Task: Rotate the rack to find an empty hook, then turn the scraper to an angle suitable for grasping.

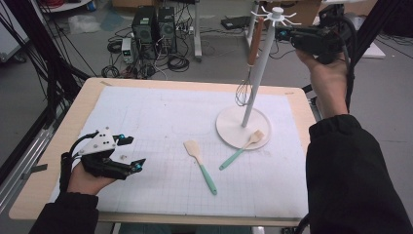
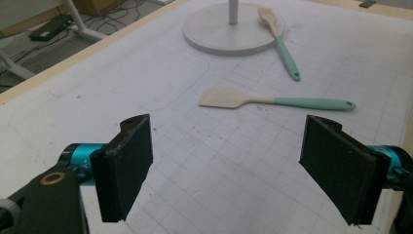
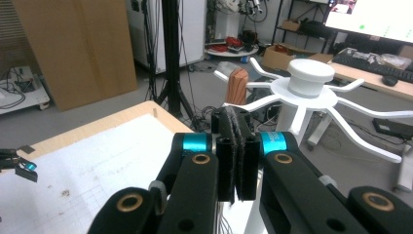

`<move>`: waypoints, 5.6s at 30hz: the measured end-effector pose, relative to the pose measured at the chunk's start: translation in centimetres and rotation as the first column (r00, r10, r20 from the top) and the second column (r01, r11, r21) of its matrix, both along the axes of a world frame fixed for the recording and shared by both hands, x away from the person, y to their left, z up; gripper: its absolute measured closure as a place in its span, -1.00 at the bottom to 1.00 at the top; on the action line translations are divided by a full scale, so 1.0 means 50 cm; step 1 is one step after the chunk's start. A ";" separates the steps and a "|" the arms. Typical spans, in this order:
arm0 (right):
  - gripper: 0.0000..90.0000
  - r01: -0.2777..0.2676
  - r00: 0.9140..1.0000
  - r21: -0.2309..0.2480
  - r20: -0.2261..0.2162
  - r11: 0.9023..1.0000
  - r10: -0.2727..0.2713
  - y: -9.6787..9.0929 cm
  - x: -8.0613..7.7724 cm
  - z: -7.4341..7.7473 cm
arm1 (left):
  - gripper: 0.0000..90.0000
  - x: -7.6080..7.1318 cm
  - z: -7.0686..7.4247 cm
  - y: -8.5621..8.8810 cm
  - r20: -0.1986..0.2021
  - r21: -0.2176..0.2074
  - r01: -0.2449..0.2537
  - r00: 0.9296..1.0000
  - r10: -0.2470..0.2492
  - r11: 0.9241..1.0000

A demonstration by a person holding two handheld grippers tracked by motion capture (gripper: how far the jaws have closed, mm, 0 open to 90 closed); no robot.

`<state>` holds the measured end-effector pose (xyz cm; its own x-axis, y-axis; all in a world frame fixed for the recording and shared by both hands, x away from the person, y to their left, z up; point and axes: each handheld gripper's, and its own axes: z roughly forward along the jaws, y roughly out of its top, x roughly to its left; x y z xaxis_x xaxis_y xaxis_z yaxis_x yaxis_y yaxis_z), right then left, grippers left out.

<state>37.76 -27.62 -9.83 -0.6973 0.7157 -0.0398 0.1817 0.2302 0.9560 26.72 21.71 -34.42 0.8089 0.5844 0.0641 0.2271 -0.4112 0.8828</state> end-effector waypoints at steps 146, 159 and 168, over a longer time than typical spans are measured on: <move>0.93 -0.317 0.903 -0.054 -0.323 0.947 0.284 0.165 -0.192 -0.500 | -0.56 -0.001 -0.016 0.011 0.008 0.016 -0.040 0.999 0.040 0.999; 0.98 -0.333 0.885 -0.074 -0.368 0.940 0.284 0.193 -0.205 -0.561 | -0.56 -0.001 -0.017 0.011 0.009 0.016 -0.038 0.999 0.038 0.999; 0.98 -0.342 0.867 -0.075 -0.409 0.937 0.284 0.219 -0.217 -0.610 | -0.56 -0.001 -0.018 0.011 0.005 0.016 -0.039 0.999 0.039 0.999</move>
<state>26.89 -16.65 -40.36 -0.8639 0.4643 0.1952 0.4246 0.4629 0.7781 26.66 22.23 -35.30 0.7850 0.6146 0.0775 0.2390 -0.4158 0.8775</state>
